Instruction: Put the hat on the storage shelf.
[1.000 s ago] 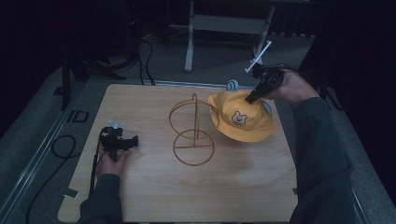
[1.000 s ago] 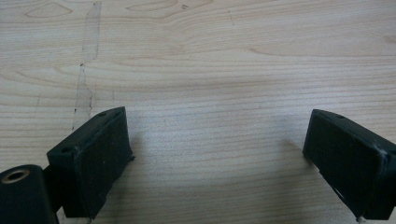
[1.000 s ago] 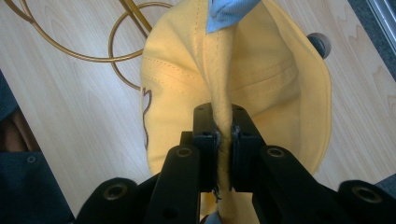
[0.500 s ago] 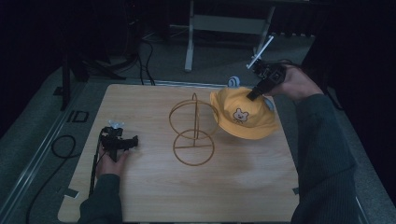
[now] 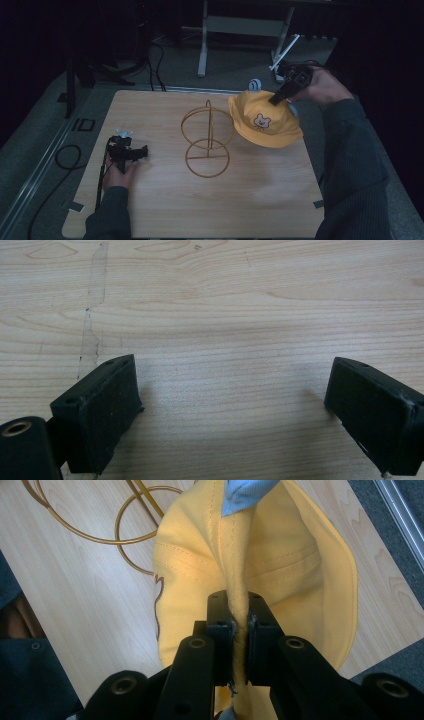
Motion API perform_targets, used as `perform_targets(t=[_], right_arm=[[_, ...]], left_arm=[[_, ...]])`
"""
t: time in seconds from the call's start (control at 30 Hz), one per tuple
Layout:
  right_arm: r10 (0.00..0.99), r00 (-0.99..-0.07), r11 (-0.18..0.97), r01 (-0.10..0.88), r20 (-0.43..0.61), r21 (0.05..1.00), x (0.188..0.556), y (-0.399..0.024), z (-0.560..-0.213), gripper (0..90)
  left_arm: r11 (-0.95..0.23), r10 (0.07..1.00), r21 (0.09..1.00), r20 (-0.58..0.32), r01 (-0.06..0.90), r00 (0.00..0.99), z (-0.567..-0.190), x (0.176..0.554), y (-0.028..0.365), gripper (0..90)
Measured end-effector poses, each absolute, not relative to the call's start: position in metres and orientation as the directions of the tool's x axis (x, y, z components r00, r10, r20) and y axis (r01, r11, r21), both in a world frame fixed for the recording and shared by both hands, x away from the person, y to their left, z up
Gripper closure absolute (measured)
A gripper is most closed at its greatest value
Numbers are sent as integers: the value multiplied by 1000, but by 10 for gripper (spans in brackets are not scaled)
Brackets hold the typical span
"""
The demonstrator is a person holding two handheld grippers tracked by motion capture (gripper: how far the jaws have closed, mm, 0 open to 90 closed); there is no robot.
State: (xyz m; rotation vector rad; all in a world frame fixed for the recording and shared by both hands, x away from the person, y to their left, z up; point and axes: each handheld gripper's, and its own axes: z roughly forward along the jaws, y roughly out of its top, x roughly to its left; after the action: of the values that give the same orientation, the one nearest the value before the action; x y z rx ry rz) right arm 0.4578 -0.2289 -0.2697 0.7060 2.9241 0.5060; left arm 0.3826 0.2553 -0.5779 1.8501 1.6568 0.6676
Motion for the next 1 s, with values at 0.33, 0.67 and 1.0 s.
perform_targets(t=[0.33,0.67,1.0], right_arm=[[459,-889,829,424,-9,365,455,-235,-260,838],[454,-891,826,416,-10,381,453,-238,-253,839],[450,-893,827,412,-11,383,451,-239,-249,839]], left_arm=[[-77,994,696,-4,714,111,-578,383,255,73],[-77,994,696,-4,714,111,-578,383,255,73],[-77,994,696,-4,714,111,-578,383,255,73]])
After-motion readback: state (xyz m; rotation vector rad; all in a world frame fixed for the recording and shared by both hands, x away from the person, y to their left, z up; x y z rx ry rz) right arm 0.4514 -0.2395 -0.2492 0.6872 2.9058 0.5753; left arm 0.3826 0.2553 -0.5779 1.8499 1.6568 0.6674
